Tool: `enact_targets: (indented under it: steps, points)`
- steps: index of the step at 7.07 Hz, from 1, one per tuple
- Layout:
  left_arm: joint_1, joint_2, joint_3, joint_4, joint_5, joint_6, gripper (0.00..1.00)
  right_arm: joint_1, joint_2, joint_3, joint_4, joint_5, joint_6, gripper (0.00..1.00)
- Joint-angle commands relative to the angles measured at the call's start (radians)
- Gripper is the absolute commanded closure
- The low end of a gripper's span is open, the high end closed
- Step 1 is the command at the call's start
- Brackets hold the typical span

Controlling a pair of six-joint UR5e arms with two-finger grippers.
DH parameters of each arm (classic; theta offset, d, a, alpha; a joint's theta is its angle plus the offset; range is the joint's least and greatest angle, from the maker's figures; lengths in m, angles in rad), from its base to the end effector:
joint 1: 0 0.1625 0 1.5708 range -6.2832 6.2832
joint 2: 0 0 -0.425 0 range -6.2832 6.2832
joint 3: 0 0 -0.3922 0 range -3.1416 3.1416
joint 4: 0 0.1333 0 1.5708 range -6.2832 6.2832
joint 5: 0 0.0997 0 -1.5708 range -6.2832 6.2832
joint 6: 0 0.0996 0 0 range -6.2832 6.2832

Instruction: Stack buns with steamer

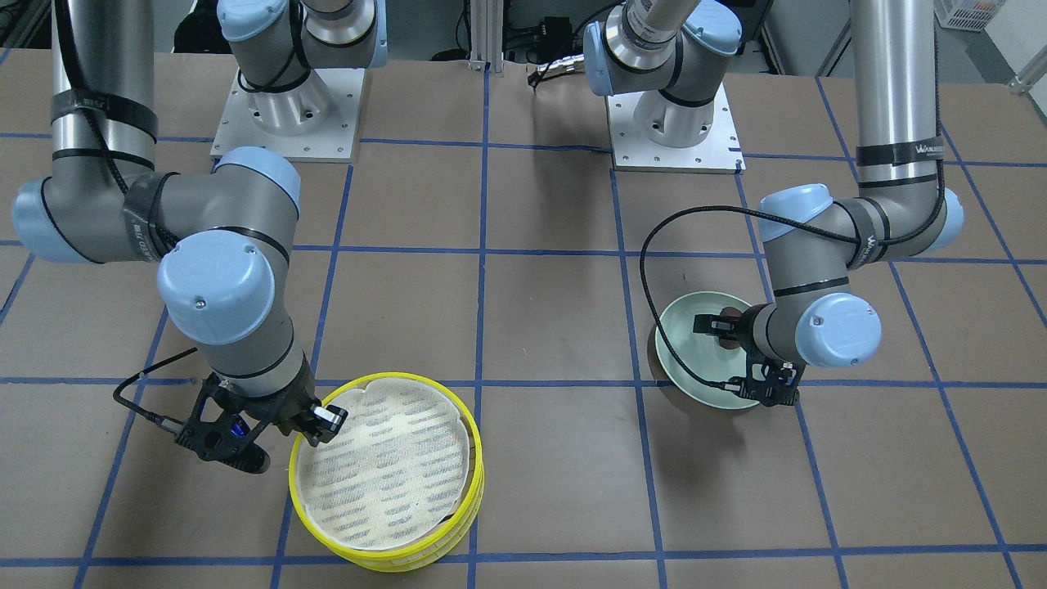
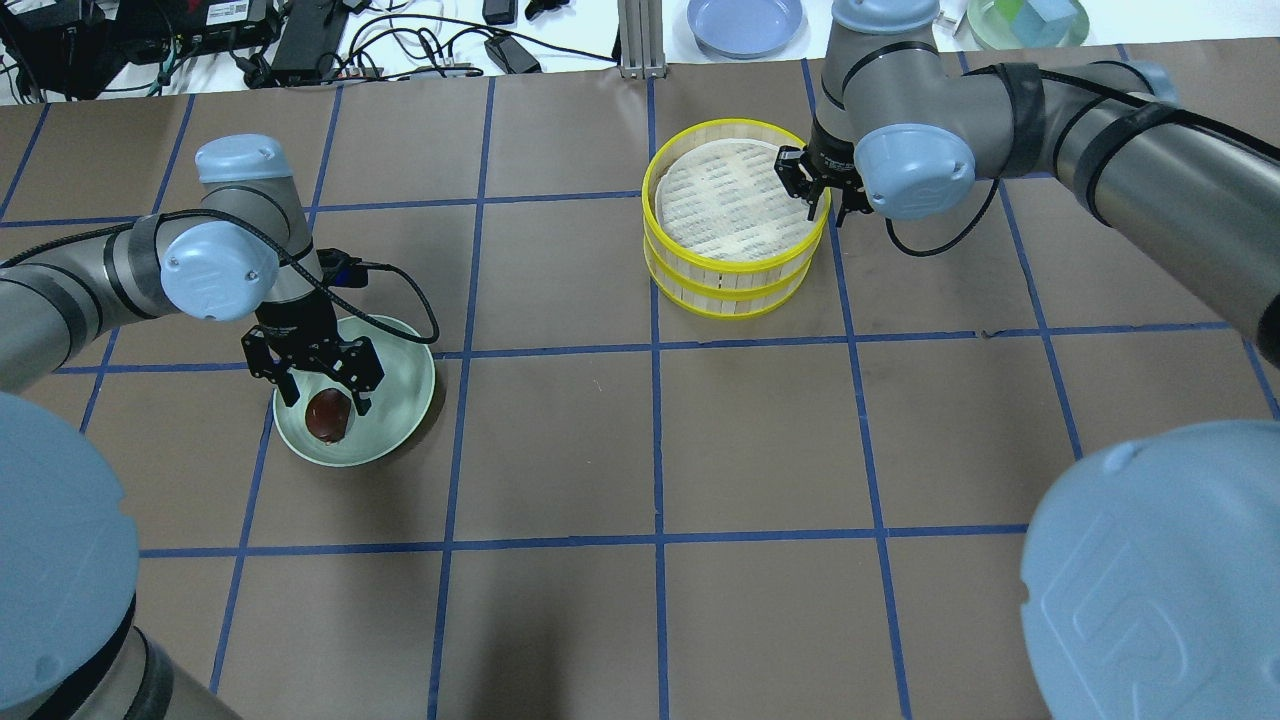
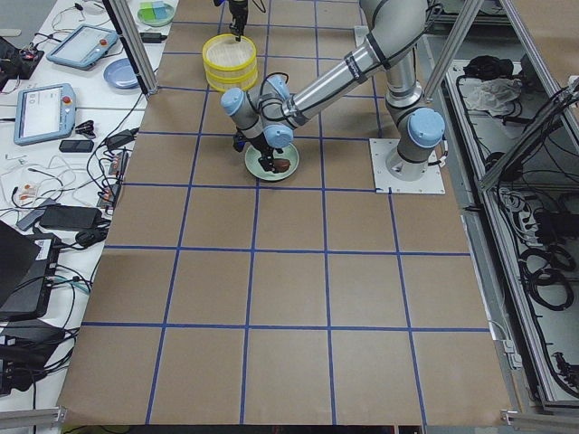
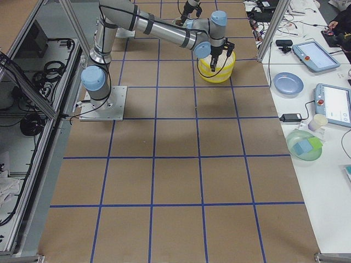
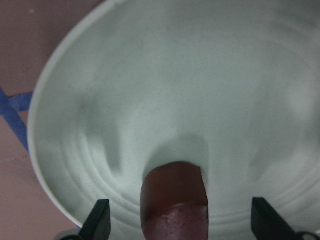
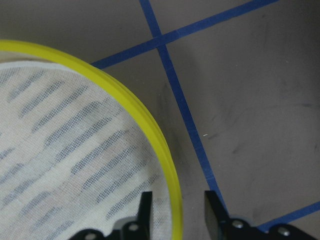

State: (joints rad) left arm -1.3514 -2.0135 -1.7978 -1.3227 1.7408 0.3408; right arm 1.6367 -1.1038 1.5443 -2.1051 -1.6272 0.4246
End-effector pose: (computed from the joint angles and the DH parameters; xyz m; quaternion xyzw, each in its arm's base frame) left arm 0.0039 -0.5527 0.1727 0.0768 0.9715 0.2233 0.0221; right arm 0.1705 -0.6448 0.2851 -0.1794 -0.9823 0.0523 0.0159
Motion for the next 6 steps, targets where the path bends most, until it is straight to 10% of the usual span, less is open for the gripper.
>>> enact_targets:
  steps: [1, 2, 6]
  points:
    - [0.0, -0.008, 0.014, 0.042, 0.0, -0.006, 0.7, 0.0, 0.004, 0.0, -0.004, 0.001, 0.0, 0.21]
    - [0.0, -0.016, 0.017, 0.049, 0.002, -0.008, 1.0, -0.002, -0.008, -0.015, -0.019, 0.024, 0.002, 0.04]
    - [-0.008, 0.002, 0.076, 0.192, -0.018, -0.124, 1.0, -0.014, -0.291, -0.029, 0.31, 0.038, -0.202, 0.0]
